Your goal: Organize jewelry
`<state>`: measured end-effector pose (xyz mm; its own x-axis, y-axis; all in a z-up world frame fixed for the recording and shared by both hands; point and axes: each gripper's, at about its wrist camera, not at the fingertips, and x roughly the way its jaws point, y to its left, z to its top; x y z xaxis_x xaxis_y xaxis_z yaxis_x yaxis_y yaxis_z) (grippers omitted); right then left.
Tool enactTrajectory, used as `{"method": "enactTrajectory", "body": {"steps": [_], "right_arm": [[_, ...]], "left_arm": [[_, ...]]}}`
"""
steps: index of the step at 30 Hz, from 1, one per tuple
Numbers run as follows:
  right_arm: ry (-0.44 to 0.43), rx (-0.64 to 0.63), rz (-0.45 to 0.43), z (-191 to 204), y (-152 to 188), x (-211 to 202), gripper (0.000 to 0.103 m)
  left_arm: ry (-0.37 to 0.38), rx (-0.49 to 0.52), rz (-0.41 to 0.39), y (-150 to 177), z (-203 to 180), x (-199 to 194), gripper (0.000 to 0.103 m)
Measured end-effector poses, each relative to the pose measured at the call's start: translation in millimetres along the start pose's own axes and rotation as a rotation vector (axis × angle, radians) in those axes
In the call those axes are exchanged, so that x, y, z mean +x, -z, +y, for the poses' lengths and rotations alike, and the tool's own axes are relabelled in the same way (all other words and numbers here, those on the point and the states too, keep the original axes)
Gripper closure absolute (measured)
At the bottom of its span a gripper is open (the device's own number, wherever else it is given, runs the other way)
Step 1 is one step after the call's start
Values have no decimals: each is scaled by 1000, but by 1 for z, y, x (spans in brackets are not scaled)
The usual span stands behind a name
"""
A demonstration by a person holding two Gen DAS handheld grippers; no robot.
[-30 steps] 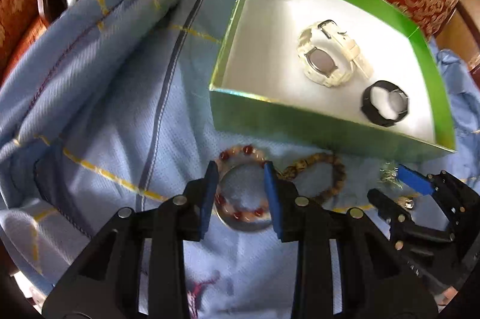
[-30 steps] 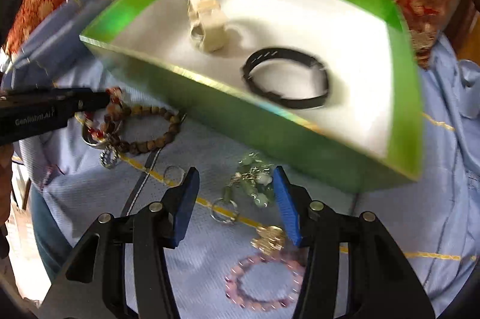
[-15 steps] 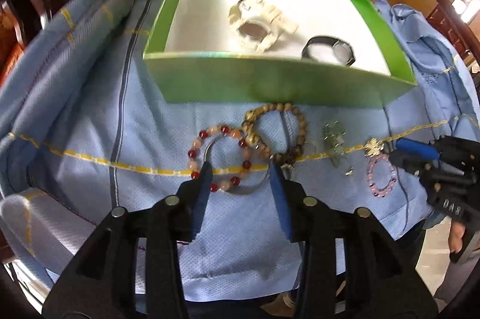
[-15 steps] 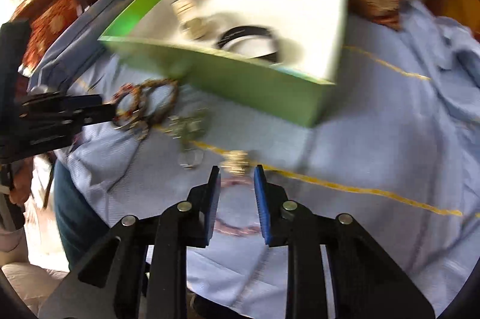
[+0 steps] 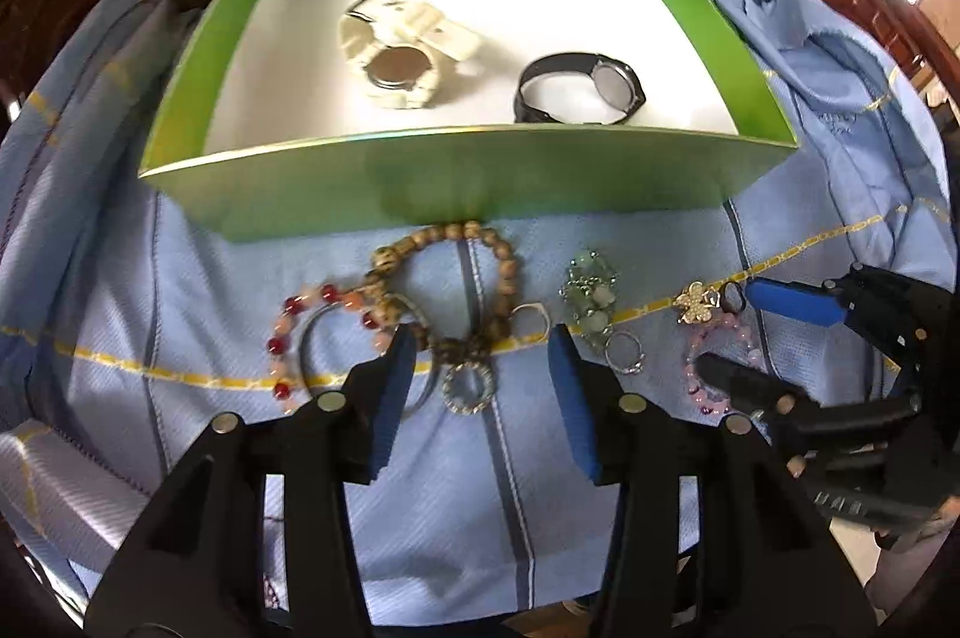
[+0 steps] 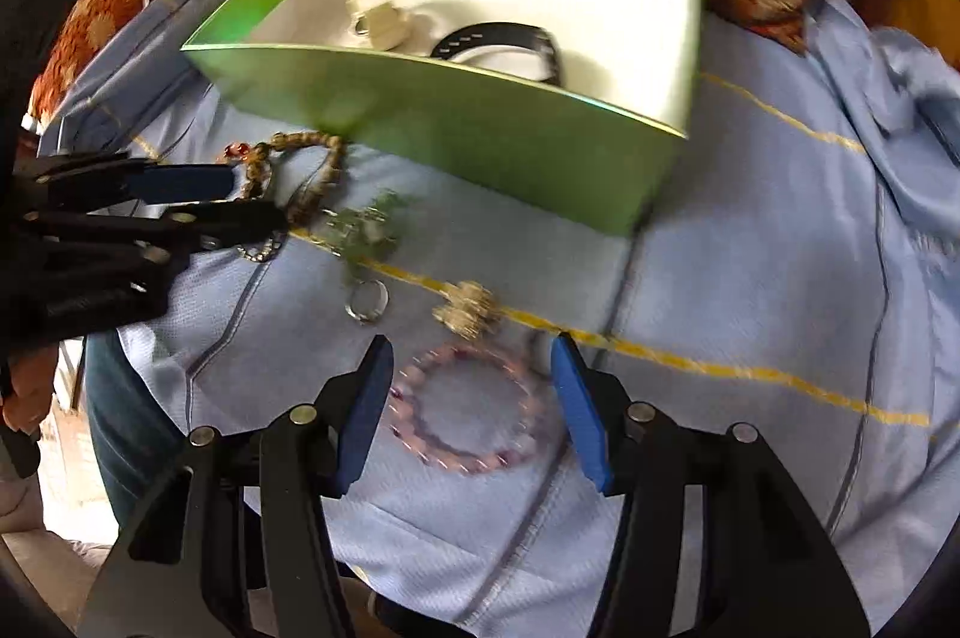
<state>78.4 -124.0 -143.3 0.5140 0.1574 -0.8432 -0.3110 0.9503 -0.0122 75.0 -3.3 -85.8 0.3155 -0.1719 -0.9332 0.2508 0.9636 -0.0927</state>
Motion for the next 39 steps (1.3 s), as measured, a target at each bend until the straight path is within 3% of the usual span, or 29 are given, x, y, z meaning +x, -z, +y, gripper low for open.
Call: {"method": "enactTrajectory", "body": {"steps": [2,6,11,19,26,30,35,39], "right_arm": [[42,-17,14,5,-1,4,48],[15,-25,42,10,8,4,48],[3,21,66,-3,26,5,48],[4,32,53,-7,36,1,48],[-18,42,45,-11,40,-7,48],[-20,59,43,-12,40,-5,48],[-3,85,33,-25,48,-17,48],[0,112,30,-40,55,-24,48]], "left_arm": [[-32,0,16,-1,1,8,52],[-30,-20,54,3,6,22,50],[35,-55,47,12,21,20,50],[46,-160,23,30,57,1,48],[6,-196,-19,21,74,-10,45],[-7,-225,-18,13,84,-4,50],[-69,-281,6,-3,98,6,68],[-80,-301,16,-3,106,2,69]]}}
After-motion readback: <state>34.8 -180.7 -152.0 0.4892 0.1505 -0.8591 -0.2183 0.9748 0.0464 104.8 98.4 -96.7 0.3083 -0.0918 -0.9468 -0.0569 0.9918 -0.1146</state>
